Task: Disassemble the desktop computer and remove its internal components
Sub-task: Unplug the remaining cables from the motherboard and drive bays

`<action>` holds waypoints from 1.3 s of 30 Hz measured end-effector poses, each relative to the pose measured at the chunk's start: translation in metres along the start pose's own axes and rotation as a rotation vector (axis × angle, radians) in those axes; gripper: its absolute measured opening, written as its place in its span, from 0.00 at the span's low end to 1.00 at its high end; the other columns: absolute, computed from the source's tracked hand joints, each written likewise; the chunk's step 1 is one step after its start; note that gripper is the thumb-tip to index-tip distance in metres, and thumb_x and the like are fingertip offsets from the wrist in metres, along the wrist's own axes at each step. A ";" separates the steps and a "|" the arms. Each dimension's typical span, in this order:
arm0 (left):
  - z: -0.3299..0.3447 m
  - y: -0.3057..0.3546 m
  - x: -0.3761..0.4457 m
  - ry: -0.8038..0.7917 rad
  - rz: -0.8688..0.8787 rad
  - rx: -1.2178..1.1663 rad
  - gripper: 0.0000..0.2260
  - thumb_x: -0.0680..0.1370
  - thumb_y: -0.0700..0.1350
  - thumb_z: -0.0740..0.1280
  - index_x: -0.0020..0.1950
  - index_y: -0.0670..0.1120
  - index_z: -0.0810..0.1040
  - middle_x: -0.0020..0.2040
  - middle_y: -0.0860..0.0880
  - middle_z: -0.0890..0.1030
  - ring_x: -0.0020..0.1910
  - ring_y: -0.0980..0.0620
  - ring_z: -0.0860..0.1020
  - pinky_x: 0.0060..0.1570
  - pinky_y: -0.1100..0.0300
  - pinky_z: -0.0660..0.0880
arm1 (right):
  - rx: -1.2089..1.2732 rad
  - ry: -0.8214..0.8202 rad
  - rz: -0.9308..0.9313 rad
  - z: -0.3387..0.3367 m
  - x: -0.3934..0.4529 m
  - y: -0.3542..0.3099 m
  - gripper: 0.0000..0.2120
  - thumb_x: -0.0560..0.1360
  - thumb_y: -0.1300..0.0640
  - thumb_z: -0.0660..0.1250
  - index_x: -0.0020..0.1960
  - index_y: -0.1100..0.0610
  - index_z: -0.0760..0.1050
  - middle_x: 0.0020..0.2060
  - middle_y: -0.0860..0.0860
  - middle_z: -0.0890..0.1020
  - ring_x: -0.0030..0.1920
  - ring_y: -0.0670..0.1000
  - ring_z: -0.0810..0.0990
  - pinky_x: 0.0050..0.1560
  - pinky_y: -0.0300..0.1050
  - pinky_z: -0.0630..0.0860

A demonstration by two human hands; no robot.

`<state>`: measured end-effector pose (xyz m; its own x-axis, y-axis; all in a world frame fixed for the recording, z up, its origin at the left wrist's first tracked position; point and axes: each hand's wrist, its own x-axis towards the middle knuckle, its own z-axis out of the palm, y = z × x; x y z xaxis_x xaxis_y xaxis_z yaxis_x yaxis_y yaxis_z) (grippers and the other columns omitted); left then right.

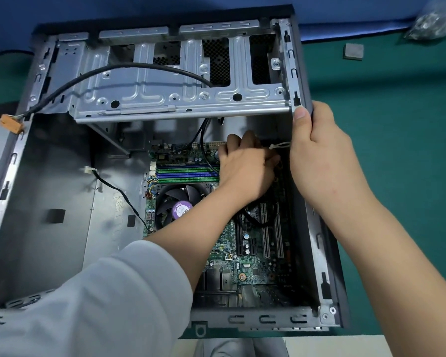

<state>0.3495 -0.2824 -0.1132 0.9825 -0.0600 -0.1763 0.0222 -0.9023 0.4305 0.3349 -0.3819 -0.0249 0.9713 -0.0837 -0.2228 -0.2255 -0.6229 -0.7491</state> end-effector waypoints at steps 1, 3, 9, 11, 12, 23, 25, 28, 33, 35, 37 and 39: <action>0.000 0.001 0.001 0.000 -0.040 -0.008 0.11 0.77 0.49 0.60 0.52 0.51 0.80 0.62 0.45 0.66 0.60 0.44 0.59 0.58 0.52 0.50 | 0.000 0.000 -0.001 0.000 0.000 0.000 0.17 0.82 0.46 0.47 0.64 0.51 0.66 0.46 0.50 0.75 0.46 0.55 0.72 0.43 0.46 0.64; 0.001 0.003 0.004 -0.011 -0.106 -0.022 0.10 0.77 0.50 0.60 0.51 0.50 0.81 0.64 0.45 0.66 0.62 0.45 0.58 0.59 0.52 0.48 | -0.001 0.004 -0.003 0.001 0.000 0.000 0.17 0.82 0.46 0.47 0.64 0.51 0.66 0.46 0.50 0.75 0.46 0.54 0.72 0.43 0.46 0.64; 0.000 0.005 0.004 -0.080 -0.154 -0.025 0.11 0.77 0.50 0.60 0.54 0.53 0.80 0.66 0.45 0.63 0.64 0.43 0.57 0.63 0.49 0.50 | 0.003 0.015 -0.003 0.001 0.000 0.001 0.17 0.82 0.46 0.47 0.64 0.52 0.66 0.46 0.50 0.74 0.46 0.54 0.70 0.42 0.45 0.62; 0.000 0.002 0.000 -0.042 -0.079 -0.052 0.10 0.77 0.48 0.60 0.51 0.52 0.80 0.62 0.44 0.64 0.61 0.43 0.58 0.60 0.51 0.51 | 0.005 0.018 -0.005 0.001 0.000 0.001 0.17 0.82 0.46 0.47 0.63 0.52 0.67 0.46 0.49 0.74 0.45 0.54 0.70 0.42 0.45 0.61; -0.001 0.000 -0.001 -0.026 -0.038 -0.067 0.09 0.76 0.48 0.61 0.50 0.51 0.81 0.60 0.43 0.64 0.59 0.43 0.58 0.59 0.51 0.52 | 0.007 0.021 -0.007 0.001 0.000 0.001 0.17 0.82 0.46 0.47 0.63 0.52 0.67 0.46 0.49 0.74 0.45 0.54 0.70 0.42 0.45 0.61; -0.004 0.000 0.005 -0.024 -0.195 -0.043 0.13 0.77 0.47 0.59 0.59 0.51 0.77 0.66 0.42 0.64 0.67 0.40 0.57 0.64 0.46 0.52 | -0.003 0.023 -0.018 0.001 0.001 0.001 0.17 0.82 0.46 0.47 0.65 0.51 0.66 0.46 0.50 0.75 0.45 0.54 0.71 0.42 0.45 0.62; -0.005 -0.004 0.007 -0.089 -0.236 -0.029 0.13 0.78 0.47 0.57 0.59 0.52 0.77 0.67 0.41 0.64 0.70 0.38 0.55 0.65 0.44 0.53 | -0.004 0.026 -0.023 0.001 0.001 0.001 0.17 0.82 0.46 0.47 0.64 0.51 0.66 0.44 0.49 0.75 0.44 0.54 0.71 0.42 0.45 0.62; -0.006 -0.005 0.002 -0.139 -0.159 0.040 0.12 0.79 0.48 0.56 0.54 0.51 0.78 0.65 0.41 0.65 0.69 0.38 0.55 0.65 0.43 0.54 | -0.015 0.029 -0.030 0.002 0.001 0.002 0.16 0.82 0.46 0.47 0.63 0.50 0.66 0.43 0.49 0.75 0.44 0.54 0.71 0.41 0.45 0.62; -0.026 -0.002 0.003 -0.131 -0.200 -0.192 0.11 0.80 0.50 0.58 0.52 0.50 0.79 0.55 0.42 0.78 0.59 0.39 0.71 0.57 0.52 0.68 | -0.021 0.043 -0.052 0.001 0.000 0.002 0.16 0.82 0.45 0.47 0.62 0.50 0.67 0.45 0.50 0.76 0.45 0.55 0.72 0.41 0.46 0.63; -0.040 -0.007 -0.008 -0.171 -0.126 -0.271 0.08 0.80 0.50 0.60 0.43 0.55 0.77 0.49 0.43 0.77 0.56 0.41 0.74 0.56 0.53 0.71 | -0.069 0.062 -0.079 0.001 -0.002 0.001 0.16 0.82 0.45 0.48 0.63 0.51 0.67 0.46 0.52 0.77 0.45 0.56 0.72 0.41 0.47 0.64; -0.057 -0.013 -0.027 -0.249 -0.039 -0.272 0.11 0.80 0.49 0.61 0.37 0.58 0.72 0.46 0.47 0.73 0.54 0.44 0.73 0.53 0.58 0.68 | -0.117 0.112 -0.134 0.001 -0.005 0.001 0.16 0.81 0.48 0.51 0.65 0.52 0.66 0.50 0.53 0.78 0.47 0.56 0.73 0.42 0.47 0.65; -0.073 -0.020 -0.044 -0.251 0.040 -0.285 0.11 0.80 0.49 0.61 0.38 0.59 0.74 0.45 0.52 0.74 0.50 0.52 0.73 0.48 0.62 0.66 | -0.100 0.160 -0.199 -0.001 -0.010 0.000 0.17 0.80 0.52 0.55 0.68 0.54 0.66 0.58 0.52 0.77 0.55 0.53 0.73 0.50 0.44 0.66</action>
<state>0.3190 -0.2303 -0.0500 0.9084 -0.2274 -0.3509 0.0704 -0.7441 0.6644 0.3252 -0.3814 -0.0222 0.9972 -0.0687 0.0298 -0.0281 -0.7126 -0.7010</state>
